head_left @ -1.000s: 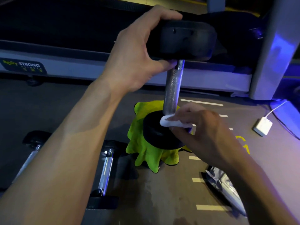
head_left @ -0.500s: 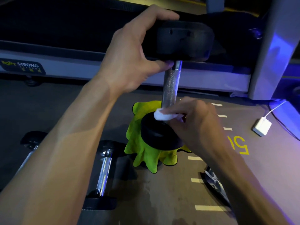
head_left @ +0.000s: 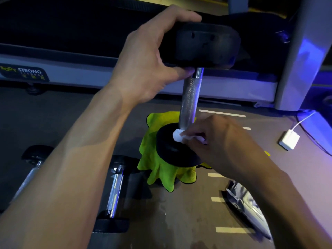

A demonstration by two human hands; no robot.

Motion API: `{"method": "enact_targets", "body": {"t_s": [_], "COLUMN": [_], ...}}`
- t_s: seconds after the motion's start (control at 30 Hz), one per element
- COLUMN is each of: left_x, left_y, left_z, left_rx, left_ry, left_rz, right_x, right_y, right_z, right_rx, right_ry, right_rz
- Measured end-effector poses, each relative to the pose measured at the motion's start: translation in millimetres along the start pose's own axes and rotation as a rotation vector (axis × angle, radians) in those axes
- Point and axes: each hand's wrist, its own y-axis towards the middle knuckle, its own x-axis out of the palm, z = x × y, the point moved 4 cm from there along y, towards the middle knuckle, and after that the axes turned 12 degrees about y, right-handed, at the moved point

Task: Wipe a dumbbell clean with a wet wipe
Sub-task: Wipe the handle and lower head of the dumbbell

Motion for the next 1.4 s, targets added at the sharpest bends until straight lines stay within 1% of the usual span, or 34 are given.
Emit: {"method": "enact_targets", "body": {"t_s": [0.07, 0.13, 0.17, 0.23, 0.33, 0.37, 0.4, 0.5, 0.53, 0.57, 0.67, 0.7, 0.73, 0.8, 0.83, 0.87, 0.9, 0.97, 1.0, 1.03, 1.13, 1.17, 1.27, 1.4], "left_x": [1, 2, 1, -1, -1, 0, -1, -2, -3, -3, -2, -2, -2, -3, -3, -3, -2, -1, -1, 0, -1, -1, -1, -4], "left_y": [0, 0, -1, -2, -2, -1, -1, -1, -1, -2, -2, -1, -1, -1, -1, -1, -1, 0, 1, 1, 1, 1, 1, 3], "left_z": [0, -1, -1, -1, -1, -1, -1, -4, -4, -4, -2, -2, -3, -4, -4, -4, -4, -4, -4, -5, -8, -9, -10, -7], "left_rx": [-0.001, -0.001, 0.003, 0.014, 0.011, 0.006, 0.006, 0.02, 0.021, 0.021, 0.028, 0.03, 0.031, 0.03, 0.029, 0.032, 0.038, 0.042, 0.039, 0.035, 0.023, 0.023, 0.026, -0.007], "left_ry": [-0.017, -0.029, -0.031, -0.024, -0.019, -0.021, -0.021, -0.015, -0.017, -0.019, -0.013, -0.01, -0.011, -0.01, -0.004, 0.001, 0.002, -0.009, -0.015, -0.019, -0.026, -0.027, -0.052, -0.103], "left_rz": [-0.001, -0.009, -0.007, 0.005, 0.012, 0.01, 0.009, 0.009, 0.01, 0.011, 0.004, 0.005, 0.005, 0.006, 0.005, 0.003, 0.001, -0.004, -0.007, -0.01, -0.027, -0.039, -0.093, -0.109], "right_x": [5, 12, 15, 14, -5, -7, -3, 22, 23, 17, -6, -6, 1, 22, 26, 23, 17, 0, -4, -1, 22, 24, 14, 15], "right_y": [3, 0, -2, -3, 11, 13, 12, -3, -4, 1, 22, 22, 18, 2, -2, 0, 7, 23, 27, 25, 2, -3, -1, 5], "right_z": [5, 7, 5, 2, -3, -4, -3, 4, 4, 4, -5, -6, -4, 0, 2, 5, 8, 3, 0, 1, 5, 8, 14, 6], "right_rx": [0.018, 0.008, -0.005, -0.079, -0.21, -0.239, -0.246, -0.181, -0.164, -0.17, -0.24, -0.25, -0.24, -0.197, -0.182, -0.181, -0.194, -0.233, -0.248, -0.248, -0.191, -0.176, -0.182, -0.19], "right_ry": [0.05, 0.101, 0.119, 0.128, 0.113, 0.119, 0.128, 0.154, 0.156, 0.144, 0.115, 0.123, 0.129, 0.141, 0.156, 0.169, 0.172, 0.163, 0.161, 0.165, 0.188, 0.194, 0.153, 0.167], "right_rz": [0.121, 0.278, 0.329, 0.438, 0.69, 0.715, 0.682, 0.438, 0.407, 0.437, 0.708, 0.733, 0.693, 0.511, 0.453, 0.45, 0.5, 0.658, 0.707, 0.701, 0.511, 0.5, 0.608, 0.622]}}
